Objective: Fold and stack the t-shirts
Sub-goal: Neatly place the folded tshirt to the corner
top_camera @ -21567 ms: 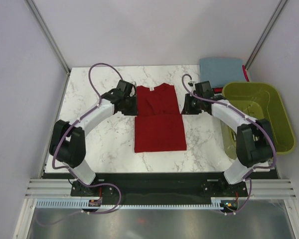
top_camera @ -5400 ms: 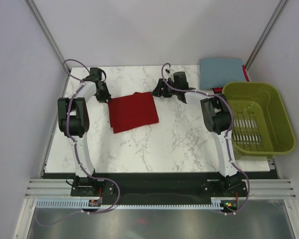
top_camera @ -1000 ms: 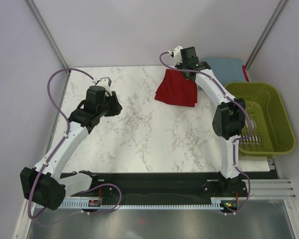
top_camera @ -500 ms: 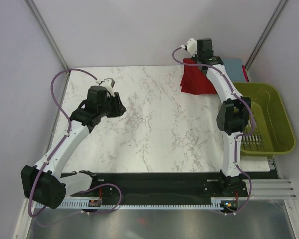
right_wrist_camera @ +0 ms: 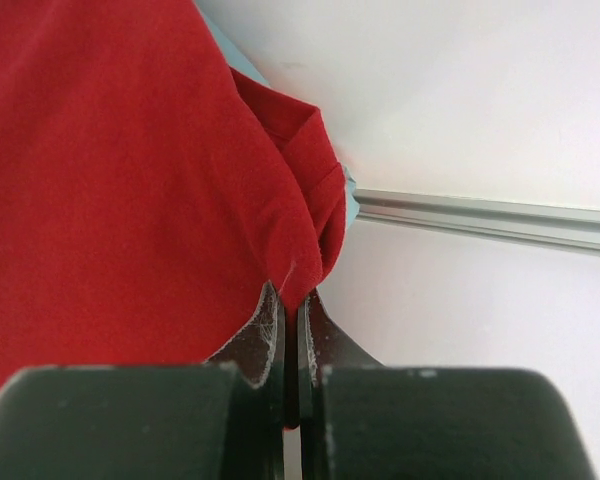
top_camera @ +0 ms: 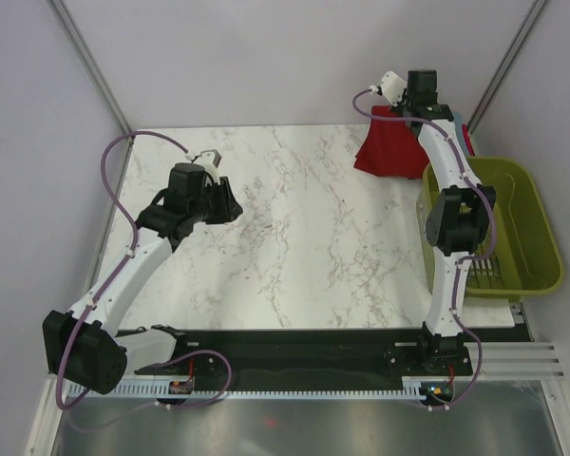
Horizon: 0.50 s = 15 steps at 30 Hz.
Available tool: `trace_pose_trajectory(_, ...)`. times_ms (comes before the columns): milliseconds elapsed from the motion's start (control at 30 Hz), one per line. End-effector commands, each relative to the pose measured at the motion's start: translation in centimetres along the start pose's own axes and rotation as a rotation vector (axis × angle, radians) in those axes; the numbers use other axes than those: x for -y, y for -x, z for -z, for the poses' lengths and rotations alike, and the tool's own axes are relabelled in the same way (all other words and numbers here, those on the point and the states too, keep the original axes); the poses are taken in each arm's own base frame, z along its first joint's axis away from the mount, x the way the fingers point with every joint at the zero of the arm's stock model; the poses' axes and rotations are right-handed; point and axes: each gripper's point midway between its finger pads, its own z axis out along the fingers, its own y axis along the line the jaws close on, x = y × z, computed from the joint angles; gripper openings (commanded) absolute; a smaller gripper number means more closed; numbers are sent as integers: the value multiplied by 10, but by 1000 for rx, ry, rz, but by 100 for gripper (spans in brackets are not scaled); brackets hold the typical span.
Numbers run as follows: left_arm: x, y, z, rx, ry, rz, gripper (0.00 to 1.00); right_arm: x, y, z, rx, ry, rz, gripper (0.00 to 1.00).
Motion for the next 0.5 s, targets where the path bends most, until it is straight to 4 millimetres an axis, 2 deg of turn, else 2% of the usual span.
trace_pose_trajectory(0,15,14,7,54,-59,15,41,71,15,43,133,-105,-24,0)
trace_pose_trajectory(67,18,14,9,55,-72,13,41,71,25,38,198,-94,-12,0)
trace_pose_trajectory(100,19,16,11,63,-72,12,41,82,9,33,186,-103,-29,0)
trace_pose_trajectory(333,20,16,15,82,-59,-15,41,85,-11,17,176,-84,9,0)
trace_pose_trajectory(433,22,16,16,82,-68,-22,41,101,-21,8,181,-123,36,0)
trace_pose_trajectory(467,21,16,15,82,-59,-23,41,113,-22,1,191,-175,39,0)
